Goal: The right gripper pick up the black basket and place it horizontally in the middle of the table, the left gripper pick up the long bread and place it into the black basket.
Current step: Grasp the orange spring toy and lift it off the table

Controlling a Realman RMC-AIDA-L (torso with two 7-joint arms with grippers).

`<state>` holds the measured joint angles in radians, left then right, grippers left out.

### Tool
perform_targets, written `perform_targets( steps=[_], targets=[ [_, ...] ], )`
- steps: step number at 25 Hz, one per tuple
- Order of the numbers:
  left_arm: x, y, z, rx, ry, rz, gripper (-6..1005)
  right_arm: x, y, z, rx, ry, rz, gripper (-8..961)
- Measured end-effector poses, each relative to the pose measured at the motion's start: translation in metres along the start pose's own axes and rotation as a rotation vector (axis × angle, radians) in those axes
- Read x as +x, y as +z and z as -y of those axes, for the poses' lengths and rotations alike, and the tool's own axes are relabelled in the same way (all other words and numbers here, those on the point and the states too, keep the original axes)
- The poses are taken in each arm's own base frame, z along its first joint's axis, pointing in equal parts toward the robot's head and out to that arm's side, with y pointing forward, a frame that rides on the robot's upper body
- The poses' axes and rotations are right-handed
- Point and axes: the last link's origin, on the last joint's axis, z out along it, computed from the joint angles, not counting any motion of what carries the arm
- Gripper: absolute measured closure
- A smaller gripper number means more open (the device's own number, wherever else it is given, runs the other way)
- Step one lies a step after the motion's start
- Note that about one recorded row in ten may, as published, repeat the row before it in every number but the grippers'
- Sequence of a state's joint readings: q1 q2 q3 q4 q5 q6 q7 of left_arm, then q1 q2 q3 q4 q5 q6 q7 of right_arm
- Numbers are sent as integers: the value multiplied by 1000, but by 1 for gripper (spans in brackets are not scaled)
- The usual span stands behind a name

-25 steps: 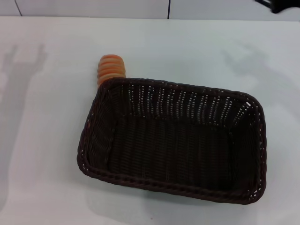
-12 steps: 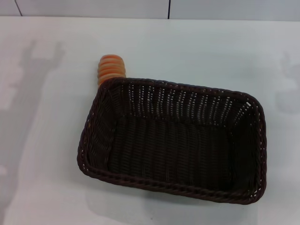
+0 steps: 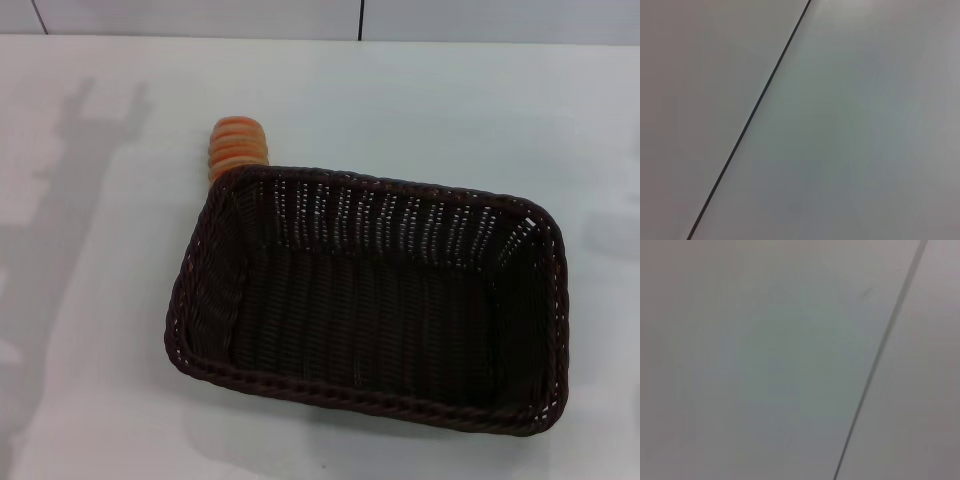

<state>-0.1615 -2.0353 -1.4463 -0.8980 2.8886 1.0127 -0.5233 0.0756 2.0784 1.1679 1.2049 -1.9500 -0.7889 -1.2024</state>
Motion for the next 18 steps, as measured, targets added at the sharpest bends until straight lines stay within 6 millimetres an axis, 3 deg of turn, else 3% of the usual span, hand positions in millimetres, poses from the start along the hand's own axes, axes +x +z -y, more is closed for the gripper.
perform_targets(
  steps=[3, 10, 13, 15, 16, 18],
  targets=[
    [0, 0, 1, 0, 4, 0, 189, 6, -10, 5, 50, 86, 143, 422],
    [0, 3, -4, -12, 14, 6, 190, 43, -11, 15, -5, 401, 153, 422],
    [-1, 14, -16, -19, 68, 70, 190, 63, -10, 16, -101, 543, 139, 422],
    [-2, 18, -19, -14, 88, 101, 190, 66, -10, 15, -120, 554, 138, 422],
    [-4, 31, -31, 2, 146, 215, 190, 67, -11, 14, -137, 556, 139, 422],
    [-3, 39, -39, 8, 178, 281, 190, 71, -13, 11, -155, 537, 131, 422]
  ],
)
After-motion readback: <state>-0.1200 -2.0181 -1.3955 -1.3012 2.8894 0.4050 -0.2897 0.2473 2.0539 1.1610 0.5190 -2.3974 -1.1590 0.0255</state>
